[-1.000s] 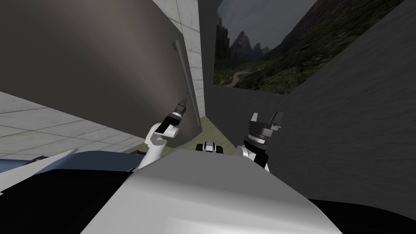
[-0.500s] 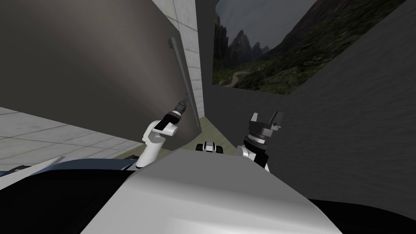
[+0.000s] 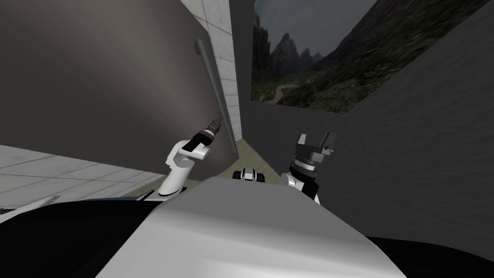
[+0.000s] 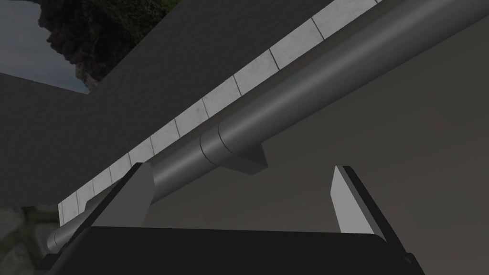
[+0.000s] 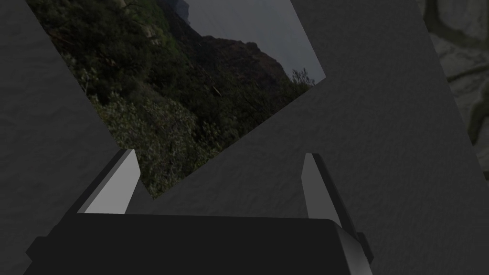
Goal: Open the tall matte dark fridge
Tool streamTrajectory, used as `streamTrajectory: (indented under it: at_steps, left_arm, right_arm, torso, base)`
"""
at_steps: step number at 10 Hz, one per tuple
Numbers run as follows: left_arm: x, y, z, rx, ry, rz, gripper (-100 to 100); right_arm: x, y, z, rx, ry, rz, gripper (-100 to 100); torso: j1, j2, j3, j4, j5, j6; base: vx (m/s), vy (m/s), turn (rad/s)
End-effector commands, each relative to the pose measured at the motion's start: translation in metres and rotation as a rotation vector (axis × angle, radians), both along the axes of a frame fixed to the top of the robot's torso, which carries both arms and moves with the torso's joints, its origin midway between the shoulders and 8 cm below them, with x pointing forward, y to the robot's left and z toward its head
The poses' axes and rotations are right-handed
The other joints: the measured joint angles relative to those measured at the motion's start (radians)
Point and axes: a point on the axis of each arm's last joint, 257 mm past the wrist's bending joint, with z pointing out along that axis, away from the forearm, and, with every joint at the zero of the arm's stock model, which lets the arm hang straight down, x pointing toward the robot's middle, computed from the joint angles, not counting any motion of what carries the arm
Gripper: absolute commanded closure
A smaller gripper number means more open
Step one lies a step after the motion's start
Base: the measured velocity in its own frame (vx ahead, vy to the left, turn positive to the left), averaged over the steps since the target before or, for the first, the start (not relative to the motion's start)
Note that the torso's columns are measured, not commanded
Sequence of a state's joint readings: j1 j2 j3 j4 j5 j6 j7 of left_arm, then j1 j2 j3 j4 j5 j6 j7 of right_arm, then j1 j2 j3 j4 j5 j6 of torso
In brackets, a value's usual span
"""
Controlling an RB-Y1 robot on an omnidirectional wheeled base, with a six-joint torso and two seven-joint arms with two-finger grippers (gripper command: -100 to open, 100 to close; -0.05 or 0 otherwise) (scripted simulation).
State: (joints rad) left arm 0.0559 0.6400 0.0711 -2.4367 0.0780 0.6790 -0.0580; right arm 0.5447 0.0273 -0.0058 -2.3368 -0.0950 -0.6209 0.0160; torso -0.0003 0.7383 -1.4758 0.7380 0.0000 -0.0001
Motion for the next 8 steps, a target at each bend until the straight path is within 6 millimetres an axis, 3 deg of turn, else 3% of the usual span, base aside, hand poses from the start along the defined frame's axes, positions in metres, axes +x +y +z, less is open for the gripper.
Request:
streamTrajectory:
  at_steps: [1, 8]
  left_arm:
    - [0.003, 0.006, -0.002, 0.022, 0.031, 0.021, -100]
    - [0.006, 0.022, 0.008, 0.111, 0.102, 0.085, -100]
  right_arm:
    - [0.0, 0.0, 0.0, 0.0, 0.0, 0.0, 0]
    - [0.0, 0.0, 0.0, 0.0, 0.0, 0.0, 0]
  torso:
    - [0.0, 0.0, 0.0, 0.0, 0.0, 0.0]
    - [0.0, 0.0, 0.0, 0.0, 0.0, 0.0]
  base:
    - [0.036, 0.014, -0.035]
    - [0.048, 0.019, -0.053]
